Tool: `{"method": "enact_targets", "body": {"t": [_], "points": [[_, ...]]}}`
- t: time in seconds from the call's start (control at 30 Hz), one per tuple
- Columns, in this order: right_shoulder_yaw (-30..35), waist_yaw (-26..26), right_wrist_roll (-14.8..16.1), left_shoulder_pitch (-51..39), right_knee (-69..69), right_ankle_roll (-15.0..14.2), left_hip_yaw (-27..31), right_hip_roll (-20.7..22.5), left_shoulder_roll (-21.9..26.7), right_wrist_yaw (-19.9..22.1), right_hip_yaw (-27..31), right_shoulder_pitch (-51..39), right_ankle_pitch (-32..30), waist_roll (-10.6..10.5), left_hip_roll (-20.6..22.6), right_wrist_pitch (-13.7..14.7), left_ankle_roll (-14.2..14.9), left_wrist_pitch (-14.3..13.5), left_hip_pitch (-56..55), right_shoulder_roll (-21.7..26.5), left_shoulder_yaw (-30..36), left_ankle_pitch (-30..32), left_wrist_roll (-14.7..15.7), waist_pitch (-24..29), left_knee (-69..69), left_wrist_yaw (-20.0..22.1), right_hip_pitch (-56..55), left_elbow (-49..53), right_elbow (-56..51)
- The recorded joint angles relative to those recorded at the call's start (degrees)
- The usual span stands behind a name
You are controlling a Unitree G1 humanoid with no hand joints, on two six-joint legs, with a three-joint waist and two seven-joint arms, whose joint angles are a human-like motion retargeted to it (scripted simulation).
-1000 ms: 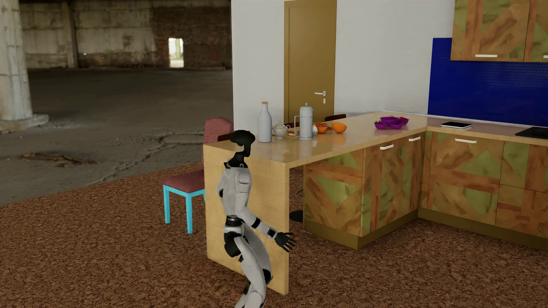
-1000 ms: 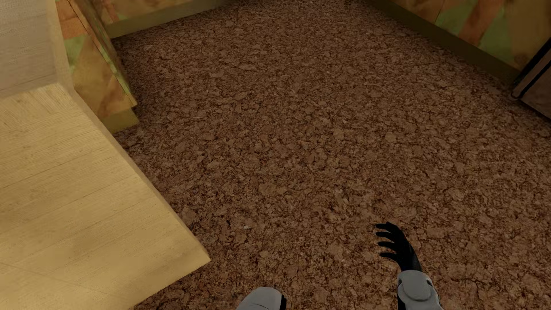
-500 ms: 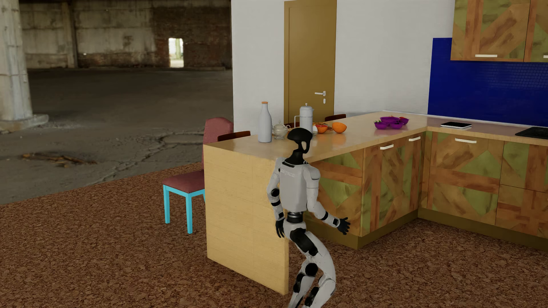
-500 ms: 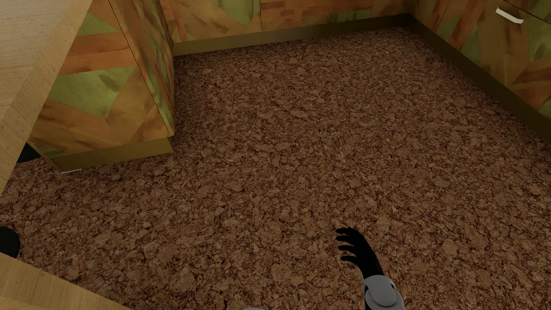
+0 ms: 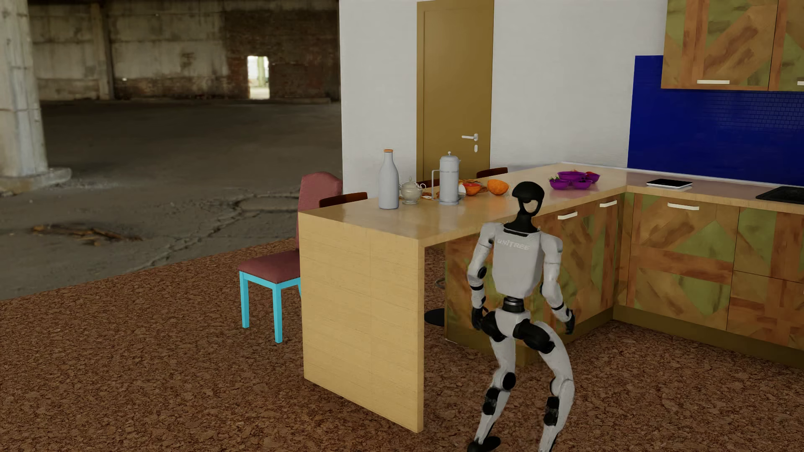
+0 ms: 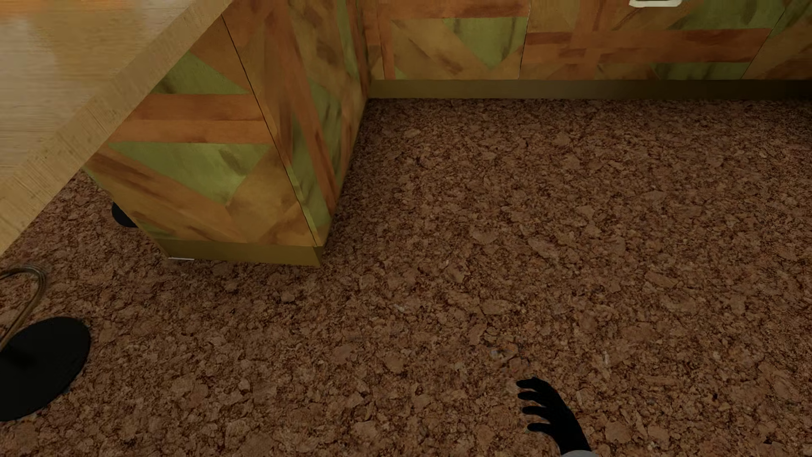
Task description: Circle the counter
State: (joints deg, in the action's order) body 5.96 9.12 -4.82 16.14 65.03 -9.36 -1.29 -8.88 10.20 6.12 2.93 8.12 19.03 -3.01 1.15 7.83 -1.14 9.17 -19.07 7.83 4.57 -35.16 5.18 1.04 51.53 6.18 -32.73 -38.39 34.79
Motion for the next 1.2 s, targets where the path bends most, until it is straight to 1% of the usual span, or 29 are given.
{"method": "enact_targets", "body": {"t": [0.03,0.07,0.13,0.17,0.2,0.23,0.27,0.3,0.37,0.4,0.43,0.47,0.5,0.53,0.57,0.6,0.63,0.7,0.73,0.77,0.8,0.83,0.87,0.9,0.93,0.97,1.03,1.13,1.2], "points": [[-3.8,-2.2,-1.4,-2.7,-6.4,-0.3,0.9,-0.3,-3.0,-2.9,0.0,4.2,4.3,2.2,0.9,0.0,0.2,0.1,2.0,2.1,-1.3,-1.4,1.2,0.5,0.7,0.9,-0.3,4.2,1.5],[-5.3,-2.6,-1.6,-6.0,-9.3,1.5,2.2,-0.6,-5.6,-4.6,-1.4,6.6,8.4,2.8,0.9,-1.2,-0.2,-0.9,0.8,5.1,-0.7,0.3,2.1,0.8,7.1,0.4,1.8,4.5,3.4],[-4.5,0.7,1.8,-6.1,-12.8,1.9,0.7,-0.6,-2.9,-3.3,-5.8,4.3,12.1,1.3,-1.2,-8.2,-5.5,-3.8,-5.8,7.0,0.4,10.6,3.7,1.1,19.9,-6.9,9.6,1.4,3.0],[-3.8,3.1,4.1,-3.8,-14.8,1.3,-2.0,-0.9,-2.1,-1.3,-7.8,0.6,12.9,0.5,-2.1,-12.0,-5.7,-3.7,-9.0,5.5,-2.0,10.7,3.1,1.4,18.7,-10.0,13.4,3.8,-0.9],[-2.3,4.3,5.7,-2.2,-9.1,0.0,-4.7,-1.7,-0.8,0.8,-9.0,-4.1,10.3,-0.3,-3.1,-13.5,-6.0,-3.3,-10.6,2.4,-0.3,8.7,1.5,2.0,12.3,-10.7,13.7,4.8,-4.0],[-0.7,4.3,6.2,-1.1,2.7,-1.5,-4.5,-1.0,1.1,2.2,-6.5,-8.2,-1.1,-0.5,-2.9,-11.8,-3.9,-3.7,-7.2,-0.6,2.3,3.1,-0.8,1.8,5.8,-9.9,8.5,0.6,-2.2],[0.0,2.9,6.3,-0.2,9.8,-2.8,-3.0,0.8,1.8,2.9,-3.0,-9.0,-9.3,0.5,-1.5,-8.6,-2.9,-3.6,-2.9,-1.5,3.1,0.2,-2.7,1.9,2.3,-8.4,3.5,-2.9,-0.1],[-0.6,0.9,5.9,0.4,8.9,-3.8,-1.2,2.8,0.3,2.9,-1.1,-5.9,-6.8,1.8,-0.2,-5.4,-2.6,-2.6,1.1,-1.0,2.2,-1.0,-3.7,2.4,-0.2,-6.3,-0.8,-2.6,-0.1],[-2.1,-1.5,3.8,-2.3,-5.2,-5.2,0.5,3.8,-0.7,2.0,-1.5,0.9,-2.0,5.3,2.1,-2.0,-3.3,1.6,3.1,2.6,0.8,1.2,-4.5,3.7,5.9,-0.4,-8.2,2.2,-2.0],[-3.8,-1.4,2.5,-3.3,-13.3,-5.0,0.4,4.5,-2.4,1.3,-2.3,1.9,-7.3,6.5,2.6,0.8,-4.0,3.3,-0.2,5.0,-0.1,7.8,-4.2,3.9,16.6,1.6,-8.5,5.5,2.7],[-6.7,0.1,1.9,-3.7,-11.4,2.4,0.4,6.1,-2.2,1.4,-1.8,0.2,-4.9,5.3,1.9,0.7,-4.9,3.6,-5.4,6.7,0.4,20.0,-4.7,3.7,25.7,1.0,-7.2,4.3,4.7],[-7.4,0.4,1.9,-2.2,-12.6,9.4,1.3,7.6,-1.6,2.2,-2.1,-2.9,-2.0,3.4,1.4,-1.1,-2.1,3.2,-10.8,6.8,-1.4,23.3,-5.8,3.8,28.7,-1.4,-4.6,3.9,3.9],[-6.8,1.4,2.3,0.2,-15.1,6.5,3.3,8.4,-1.7,3.0,-2.6,-5.5,-1.7,1.1,0.5,-4.1,0.5,1.8,-15.3,5.5,-3.5,15.1,-8.0,4.2,24.4,-4.4,-2.0,3.3,-0.2],[-4.8,1.8,2.5,1.5,-16.9,4.2,5.1,8.6,-1.7,2.8,-2.2,-7.6,-1.2,-0.5,-1.3,-4.9,0.4,0.7,-17.2,4.0,-4.6,8.8,-11.4,4.5,14.5,-7.3,0.1,2.9,-0.3],[-2.1,1.2,2.3,1.2,-17.3,5.3,6.3,9.6,-1.7,1.9,-1.1,-8.6,-1.0,-1.8,-4.0,-4.7,0.4,-0.3,-16.2,2.2,-3.3,11.6,-14.7,4.5,2.6,-9.7,1.6,1.2,1.6],[-1.0,-0.8,2.0,-1.8,-14.7,7.9,4.6,8.7,-0.3,0.2,-0.3,-8.1,-0.7,-0.8,-4.0,-4.9,3.5,-1.0,-13.1,0.1,-0.9,15.2,-16.9,5.8,-1.1,-12.1,1.9,-1.1,1.9],[-1.1,-3.5,1.6,-4.3,-14.6,10.3,3.9,8.2,0.5,-2.3,-0.5,-5.9,0.4,0.5,-3.3,-4.7,3.2,-1.9,-11.8,0.2,-1.1,14.2,-17.1,6.4,-1.5,-13.5,2.1,1.5,1.7],[-3.3,-7.9,0.7,-9.0,-15.3,13.4,2.6,7.6,-1.0,-7.4,-0.9,-0.9,3.2,3.3,-2.6,-5.1,2.8,-6.3,-9.4,2.7,-0.4,13.0,-13.6,6.7,-2.0,-11.8,3.4,3.0,1.9],[-3.8,-8.6,0.7,-10.3,-16.7,11.3,2.3,7.5,-1.5,-8.8,-0.6,0.4,3.1,4.6,-2.6,-6.3,2.8,-9.5,-8.8,3.8,-0.2,14.2,-10.4,6.6,-1.9,-10.3,4.8,3.4,2.1],[-5.2,-8.6,1.1,-10.7,-19.5,6.1,2.3,7.4,-2.2,-9.3,-0.6,1.5,2.3,5.2,-2.7,-7.9,0.9,-12.5,-8.9,4.9,-0.1,16.4,-7.0,6.5,-1.1,-9.0,6.8,4.0,1.2],[-6.4,-8.1,1.9,-10.4,-21.8,3.8,1.9,7.5,-1.6,-8.6,-1.2,2.9,1.8,5.1,-3.1,-8.7,-4.9,-14.4,-9.3,4.9,0.2,17.9,-4.1,5.6,-1.3,-8.4,8.1,4.2,0.3],[-5.5,-7.4,2.8,-9.0,-20.9,5.2,2.2,8.1,-1.4,-7.0,-1.5,2.2,0.6,4.7,-3.7,-9.9,-9.6,-14.8,-7.9,2.8,-1.0,16.0,-2.7,5.0,-4.4,-8.4,8.4,3.8,-0.1],[-3.8,-6.9,3.7,-8.0,-18.9,7.9,3.1,8.5,-0.5,-5.2,-1.7,0.2,-0.1,4.3,-4.1,-11.4,-3.8,-13.8,-6.4,0.9,-1.0,14.7,-2.5,4.1,-7.3,-8.5,7.7,2.8,-0.6],[-1.4,-5.8,4.6,-8.1,-17.7,9.6,3.3,7.6,-0.3,-3.7,-1.9,-1.1,0.7,4.4,-3.7,-12.3,4.2,-11.4,-5.5,1.4,-0.7,15.5,-2.8,3.2,-9.1,-8.5,7.4,1.9,-1.5],[-2.3,-5.3,5.2,-6.5,-19.9,8.9,3.4,7.2,-1.9,-3.0,-1.3,-2.0,2.7,3.7,-3.1,-11.6,3.9,-8.6,-5.5,2.2,-0.7,15.2,-2.7,2.3,-8.9,-7.8,9.0,3.0,-0.8],[-3.9,-4.8,5.7,-5.5,-21.1,6.4,2.9,6.4,-2.1,-2.6,-0.6,-1.9,3.9,3.8,-2.3,-10.7,3.7,-6.6,-5.0,2.1,0.0,15.3,-2.7,1.7,-9.4,-7.2,9.9,2.3,-0.2],[-3.5,-3.9,6.6,-5.2,-22.9,6.9,2.8,6.6,-1.8,-2.7,-0.5,-0.9,2.9,2.6,-2.5,-10.7,3.7,-4.1,-3.8,2.8,-1.2,16.1,-3.9,1.9,-10.9,-6.5,11.1,1.8,-0.7],[-4.5,-5.4,7.4,-5.9,-25.2,6.8,2.2,6.9,-1.2,-4.2,0.1,-0.3,1.0,1.6,-2.8,-11.5,3.7,-4.0,-2.5,2.5,-1.7,17.8,-4.4,2.4,-13.6,-6.1,12.0,1.5,-0.1],[-4.8,-4.6,6.3,-6.3,-25.6,7.0,2.4,6.9,-2.5,-6.1,-0.3,1.4,0.8,1.3,-2.8,-9.9,3.8,-5.1,-2.5,3.6,-1.7,18.2,-4.3,1.4,-14.0,-6.5,12.0,1.2,1.1]]}}
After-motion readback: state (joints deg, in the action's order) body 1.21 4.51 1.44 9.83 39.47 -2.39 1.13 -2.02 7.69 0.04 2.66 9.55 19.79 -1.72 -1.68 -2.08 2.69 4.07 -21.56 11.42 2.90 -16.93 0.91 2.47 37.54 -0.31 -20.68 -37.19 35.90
